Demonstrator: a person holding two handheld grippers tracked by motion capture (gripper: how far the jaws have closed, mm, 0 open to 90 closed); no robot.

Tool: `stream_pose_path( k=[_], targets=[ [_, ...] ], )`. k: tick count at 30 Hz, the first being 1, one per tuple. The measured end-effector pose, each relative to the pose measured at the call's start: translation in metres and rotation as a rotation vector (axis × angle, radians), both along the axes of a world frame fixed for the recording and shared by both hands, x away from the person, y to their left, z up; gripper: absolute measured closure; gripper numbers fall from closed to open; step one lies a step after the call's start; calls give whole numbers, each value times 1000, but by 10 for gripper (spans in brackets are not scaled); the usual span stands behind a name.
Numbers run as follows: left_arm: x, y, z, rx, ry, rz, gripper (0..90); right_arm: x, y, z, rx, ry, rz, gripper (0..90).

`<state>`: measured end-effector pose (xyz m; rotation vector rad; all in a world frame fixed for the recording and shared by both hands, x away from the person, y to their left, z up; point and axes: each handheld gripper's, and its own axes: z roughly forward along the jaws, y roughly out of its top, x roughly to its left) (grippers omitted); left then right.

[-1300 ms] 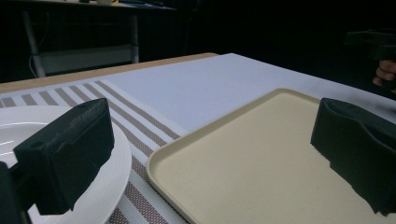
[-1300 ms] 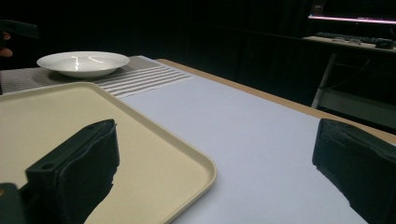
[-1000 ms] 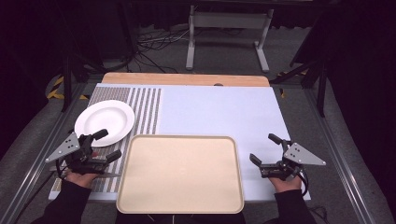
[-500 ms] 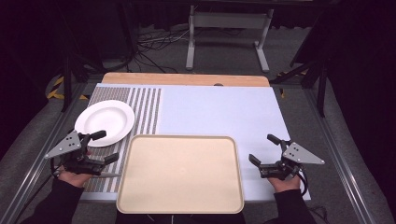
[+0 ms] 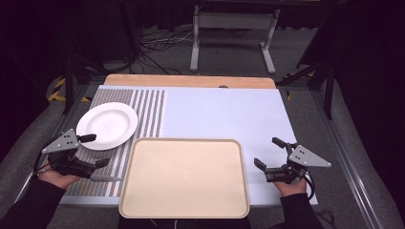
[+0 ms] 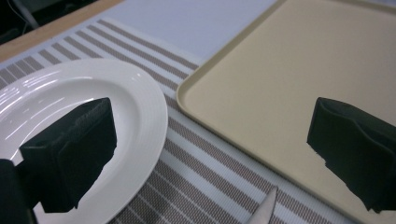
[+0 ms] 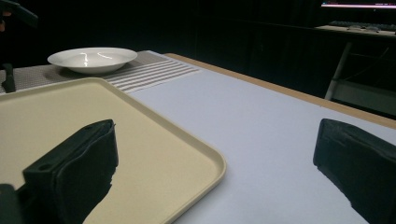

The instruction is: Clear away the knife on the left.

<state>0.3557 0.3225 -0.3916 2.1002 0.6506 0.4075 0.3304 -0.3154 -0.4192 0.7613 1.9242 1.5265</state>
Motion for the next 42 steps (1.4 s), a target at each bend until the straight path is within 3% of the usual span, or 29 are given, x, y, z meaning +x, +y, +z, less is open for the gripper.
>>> stream_pose_path(
  k=[5,16,19,32,39,42],
  targets=[
    [2,1,1,103,48,-8,27,0,-1,0,3,4,-2,6],
    [8,3,1,218,105,-16,32,0,-2,0,8,10,4,6],
    [11,3,1,265,142,-36,40,1,-2,0,6,9,5,6],
    [16,3,-2,372,236,-68,60,0,-2,0,12,11,9,6],
    [18,6,-3,406,263,-79,78,-1,-1,0,10,11,11,6],
    [19,7,-6,439,278,-88,82,-2,-1,1,7,4,13,6]
  ],
)
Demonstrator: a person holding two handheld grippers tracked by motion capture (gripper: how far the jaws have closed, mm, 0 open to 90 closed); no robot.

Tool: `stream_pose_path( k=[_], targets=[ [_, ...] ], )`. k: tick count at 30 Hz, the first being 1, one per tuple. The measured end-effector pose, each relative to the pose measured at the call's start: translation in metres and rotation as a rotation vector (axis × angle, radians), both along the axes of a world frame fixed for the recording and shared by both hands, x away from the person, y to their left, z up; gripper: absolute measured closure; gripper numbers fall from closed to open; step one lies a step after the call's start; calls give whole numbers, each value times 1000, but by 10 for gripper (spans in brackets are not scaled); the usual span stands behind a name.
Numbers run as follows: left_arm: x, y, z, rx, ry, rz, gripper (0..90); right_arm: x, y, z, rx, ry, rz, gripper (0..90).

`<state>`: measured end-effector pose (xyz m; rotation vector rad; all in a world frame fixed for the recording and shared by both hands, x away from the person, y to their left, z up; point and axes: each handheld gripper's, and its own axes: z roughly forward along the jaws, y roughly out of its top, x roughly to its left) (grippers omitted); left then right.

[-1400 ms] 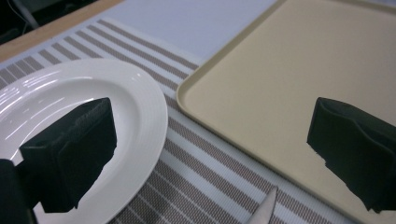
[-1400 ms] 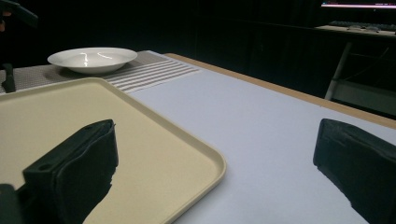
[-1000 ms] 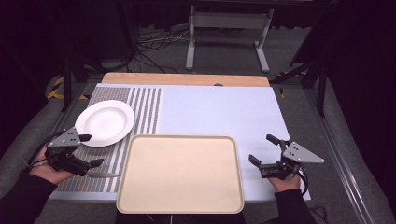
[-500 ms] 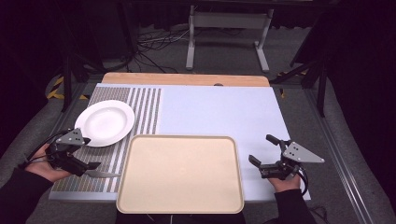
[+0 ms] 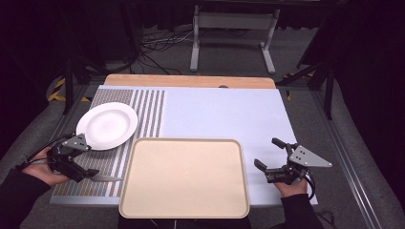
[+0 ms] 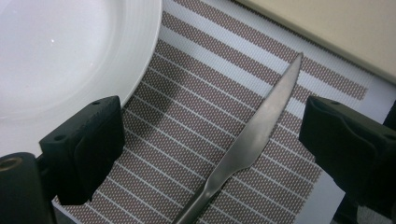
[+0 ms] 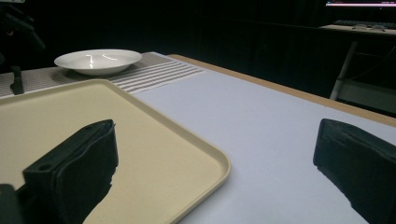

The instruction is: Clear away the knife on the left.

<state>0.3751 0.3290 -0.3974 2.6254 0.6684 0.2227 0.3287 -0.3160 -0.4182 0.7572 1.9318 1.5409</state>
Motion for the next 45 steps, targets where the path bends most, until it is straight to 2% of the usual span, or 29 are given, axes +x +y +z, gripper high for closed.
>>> stream_pose_path(
  k=[8,13,16,20,23,25,30,35,36,41,45],
  targets=[
    [-2,5,-10,90,45,-82,126,-1,1,0,1,5,8,6],
    [0,10,-16,177,52,-127,182,-1,2,0,-2,7,11,6],
    [2,12,-19,226,85,-145,214,-2,2,0,0,9,15,6],
    [5,16,-20,264,87,-168,253,-2,1,-1,-1,10,17,6],
    [8,18,-22,276,98,-194,308,-3,1,0,-3,5,20,7],
    [8,19,-23,300,89,-244,316,-3,1,0,-1,8,21,7],
    [12,22,-25,293,94,-352,391,-3,1,-1,0,4,26,8],
    [16,24,-27,287,107,-405,499,-3,1,-1,-2,9,30,9],
    [17,24,-27,281,112,-428,518,-3,1,-1,-3,9,30,9],
    [20,25,-25,263,116,-457,610,-3,1,-1,-6,7,36,10],
    [22,25,-26,270,120,-468,691,-3,2,-1,-12,5,36,11]
  ],
)
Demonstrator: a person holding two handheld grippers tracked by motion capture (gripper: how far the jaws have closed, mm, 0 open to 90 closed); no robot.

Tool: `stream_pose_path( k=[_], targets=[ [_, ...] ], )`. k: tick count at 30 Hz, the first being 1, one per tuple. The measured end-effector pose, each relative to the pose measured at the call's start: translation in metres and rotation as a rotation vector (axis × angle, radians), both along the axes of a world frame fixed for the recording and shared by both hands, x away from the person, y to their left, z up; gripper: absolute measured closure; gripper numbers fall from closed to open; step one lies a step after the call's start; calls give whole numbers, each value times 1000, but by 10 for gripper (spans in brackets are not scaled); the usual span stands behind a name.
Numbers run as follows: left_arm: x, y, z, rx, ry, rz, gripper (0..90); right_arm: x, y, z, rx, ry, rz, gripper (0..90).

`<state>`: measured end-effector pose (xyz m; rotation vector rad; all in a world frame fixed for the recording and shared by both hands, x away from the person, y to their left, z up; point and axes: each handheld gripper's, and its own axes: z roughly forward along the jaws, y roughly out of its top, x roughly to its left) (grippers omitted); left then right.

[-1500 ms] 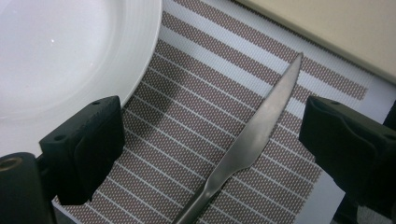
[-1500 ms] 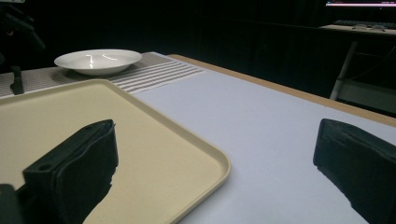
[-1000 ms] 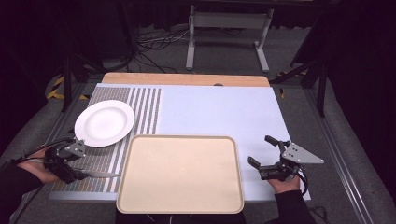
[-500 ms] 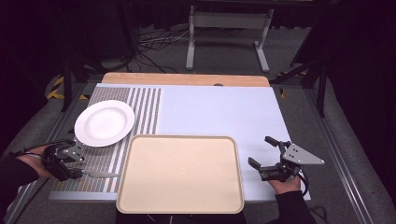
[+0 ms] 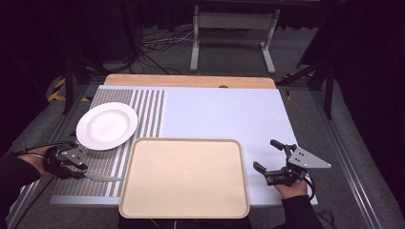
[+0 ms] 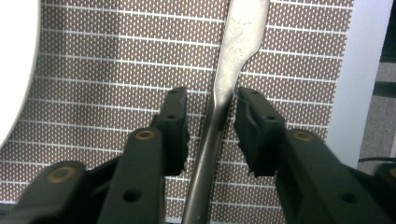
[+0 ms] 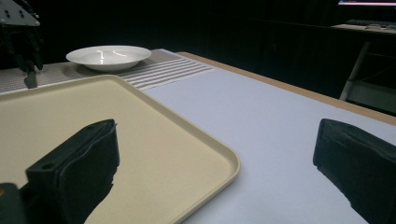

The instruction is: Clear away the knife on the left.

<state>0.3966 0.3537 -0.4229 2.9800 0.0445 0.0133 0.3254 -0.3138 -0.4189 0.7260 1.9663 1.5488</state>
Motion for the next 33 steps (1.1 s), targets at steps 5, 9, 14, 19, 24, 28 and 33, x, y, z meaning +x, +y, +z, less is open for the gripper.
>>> stream_pose_path(
  k=[5,9,14,19,24,28,33],
  targets=[
    [-1,-4,-2,33,4,-92,768,0,0,0,2,3,8,12],
    [0,-8,-2,68,-4,-146,788,0,0,0,0,3,9,12],
    [1,-11,-1,89,10,-152,795,0,-1,-1,7,2,10,12],
    [2,-10,-2,86,18,-148,795,0,-1,-1,5,0,10,13],
    [0,-11,-1,99,14,-134,796,0,-1,-1,4,1,12,14],
    [1,-13,-1,111,17,-125,797,0,-1,-1,4,2,13,14],
    [1,-13,-1,105,19,-119,799,0,-1,-1,6,0,14,14]
  ],
)
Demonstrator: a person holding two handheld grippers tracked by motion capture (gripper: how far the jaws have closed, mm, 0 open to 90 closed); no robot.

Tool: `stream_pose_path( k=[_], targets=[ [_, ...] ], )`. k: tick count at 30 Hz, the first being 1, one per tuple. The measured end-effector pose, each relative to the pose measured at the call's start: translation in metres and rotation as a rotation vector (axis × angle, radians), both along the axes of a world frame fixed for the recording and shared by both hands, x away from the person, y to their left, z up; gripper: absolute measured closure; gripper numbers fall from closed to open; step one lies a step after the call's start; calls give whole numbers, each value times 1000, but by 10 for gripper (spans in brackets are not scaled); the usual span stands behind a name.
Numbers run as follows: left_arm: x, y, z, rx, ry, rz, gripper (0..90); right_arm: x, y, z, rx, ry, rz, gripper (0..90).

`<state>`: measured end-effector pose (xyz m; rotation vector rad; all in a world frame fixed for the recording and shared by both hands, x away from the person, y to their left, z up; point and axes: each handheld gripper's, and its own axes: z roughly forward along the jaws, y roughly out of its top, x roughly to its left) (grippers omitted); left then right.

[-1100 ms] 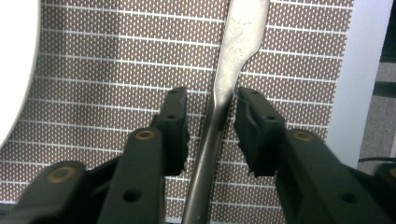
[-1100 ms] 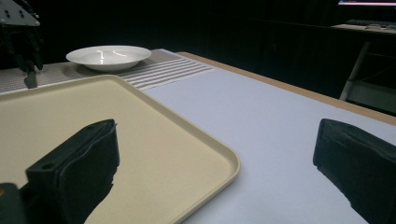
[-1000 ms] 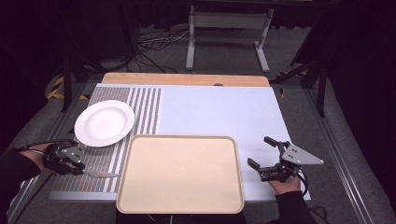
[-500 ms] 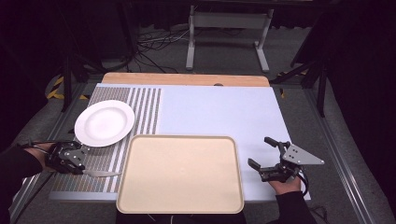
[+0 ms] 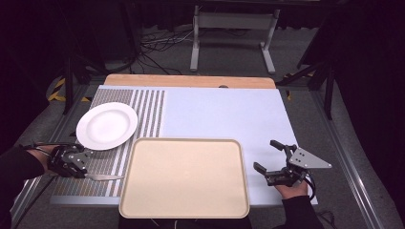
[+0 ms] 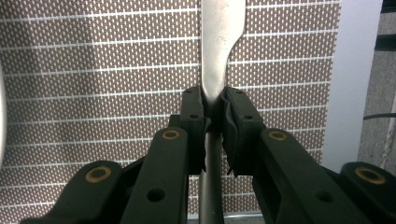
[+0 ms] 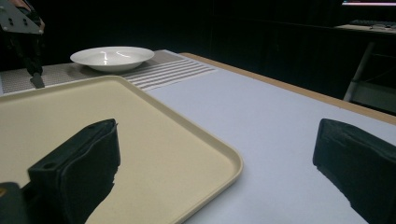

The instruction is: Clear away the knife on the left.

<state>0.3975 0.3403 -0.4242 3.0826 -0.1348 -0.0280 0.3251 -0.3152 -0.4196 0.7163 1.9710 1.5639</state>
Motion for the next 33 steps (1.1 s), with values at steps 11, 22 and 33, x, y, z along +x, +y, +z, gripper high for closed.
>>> stream_pose_path(
  k=[11,22,33],
  targets=[
    [-2,1,24,-55,-28,41,799,1,1,0,2,2,2,14],
    [-2,-4,49,-125,-42,103,799,0,-1,0,3,3,1,14],
    [-2,-19,69,-256,-30,204,799,1,-2,0,3,4,-4,14]
  ],
)
